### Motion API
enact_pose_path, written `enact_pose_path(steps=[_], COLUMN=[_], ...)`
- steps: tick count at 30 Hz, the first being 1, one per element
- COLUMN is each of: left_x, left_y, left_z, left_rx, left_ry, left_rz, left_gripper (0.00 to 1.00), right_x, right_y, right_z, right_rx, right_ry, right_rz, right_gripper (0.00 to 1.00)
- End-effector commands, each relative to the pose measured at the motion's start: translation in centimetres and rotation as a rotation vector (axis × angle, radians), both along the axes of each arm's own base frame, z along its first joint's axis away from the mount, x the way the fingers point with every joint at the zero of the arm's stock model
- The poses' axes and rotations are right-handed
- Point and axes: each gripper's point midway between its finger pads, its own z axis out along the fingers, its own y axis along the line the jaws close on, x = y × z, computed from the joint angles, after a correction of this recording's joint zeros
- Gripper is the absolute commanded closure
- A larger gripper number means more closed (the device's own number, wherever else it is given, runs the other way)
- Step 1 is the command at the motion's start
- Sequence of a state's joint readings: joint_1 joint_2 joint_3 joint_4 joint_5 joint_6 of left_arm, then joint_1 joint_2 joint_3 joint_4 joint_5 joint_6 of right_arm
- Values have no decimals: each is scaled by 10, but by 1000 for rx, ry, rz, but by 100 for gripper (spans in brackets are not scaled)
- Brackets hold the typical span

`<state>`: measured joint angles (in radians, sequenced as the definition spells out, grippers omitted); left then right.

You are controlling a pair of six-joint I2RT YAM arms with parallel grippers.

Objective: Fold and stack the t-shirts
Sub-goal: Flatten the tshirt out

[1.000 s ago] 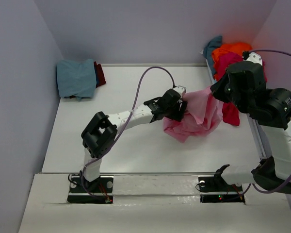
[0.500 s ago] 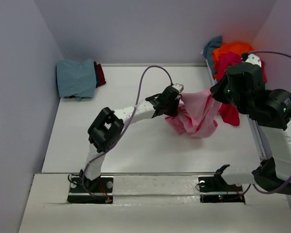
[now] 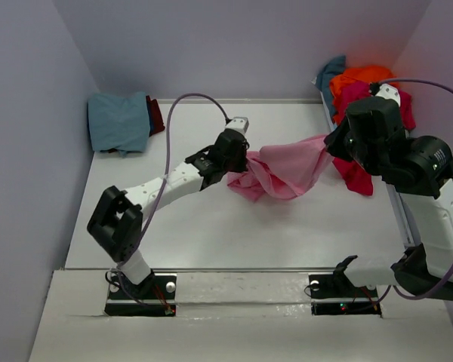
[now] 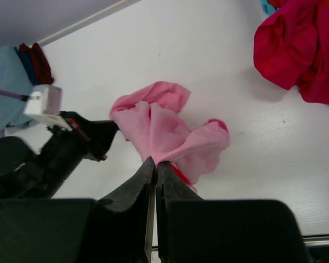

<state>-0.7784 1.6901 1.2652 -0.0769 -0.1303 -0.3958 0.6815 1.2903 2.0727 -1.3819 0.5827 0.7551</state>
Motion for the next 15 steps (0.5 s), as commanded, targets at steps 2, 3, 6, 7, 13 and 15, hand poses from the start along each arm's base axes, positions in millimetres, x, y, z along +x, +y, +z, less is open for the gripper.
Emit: enact_pose_path(steps=[2, 3, 6, 7, 13, 15], left_x=[10, 11, 0, -7, -35, -50], left_y=[36, 48, 78, 89, 142, 166], left_z=[129, 142, 196, 217, 267, 285], left_rx=[-126, -121, -170, -195, -260, -302], left_ry=[-295, -327, -433, -468, -554, -589], left_rz=[166, 206, 281, 297, 423, 467], left_gripper=[94, 94, 94, 94, 94, 94], right_x=[-4, -1, 4, 6, 18, 23], right_y=[-4, -1, 7, 10, 26, 32], right_z=[-25, -26, -27, -31, -35, -38], right_rx=[-87, -84, -83, -92, -104, -114], right_ry=[79, 75, 73, 82, 91, 95], right_rz=[11, 17, 38, 49, 100, 121], right_gripper=[93, 93, 93, 93, 93, 93])
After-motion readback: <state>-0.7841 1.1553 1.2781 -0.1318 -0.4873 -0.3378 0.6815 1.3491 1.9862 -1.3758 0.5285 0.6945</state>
